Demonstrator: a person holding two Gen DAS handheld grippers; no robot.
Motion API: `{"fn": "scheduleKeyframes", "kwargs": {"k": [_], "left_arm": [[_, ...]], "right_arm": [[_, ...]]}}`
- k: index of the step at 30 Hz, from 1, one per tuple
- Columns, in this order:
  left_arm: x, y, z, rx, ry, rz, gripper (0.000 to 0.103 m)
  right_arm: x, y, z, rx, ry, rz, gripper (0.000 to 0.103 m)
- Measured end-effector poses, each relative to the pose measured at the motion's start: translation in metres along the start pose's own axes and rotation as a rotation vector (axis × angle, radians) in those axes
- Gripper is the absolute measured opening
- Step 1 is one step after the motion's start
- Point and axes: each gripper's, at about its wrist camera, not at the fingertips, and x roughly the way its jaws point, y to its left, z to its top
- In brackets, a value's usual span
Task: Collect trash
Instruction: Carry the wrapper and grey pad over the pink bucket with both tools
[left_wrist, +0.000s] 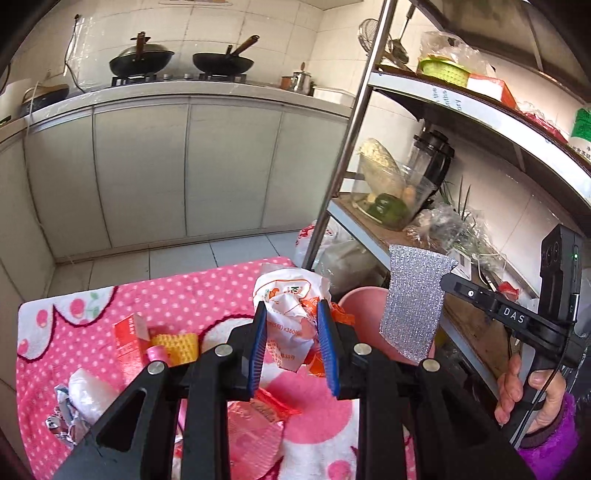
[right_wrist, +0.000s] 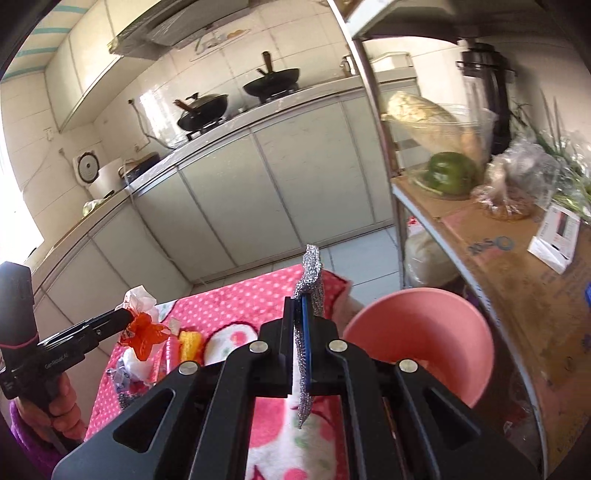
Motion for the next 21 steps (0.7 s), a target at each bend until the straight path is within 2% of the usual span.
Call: {"fn": "scheduleKeyframes", "kwargs": {"k": [9,21], "left_arm": [[0.052,-0.066,-0.006,0.091,0.065,-0.084,0.026],[0.142,-0.122,-0.044,0.189,0.232,-0.109,0.026]], "right_arm": [[-0.001,-0.048,-0.009,0.053,0.006,-0.097,0.004],[0.034,-0.100,-0.038,0.114,0.092,-0.175,0.004]]}}
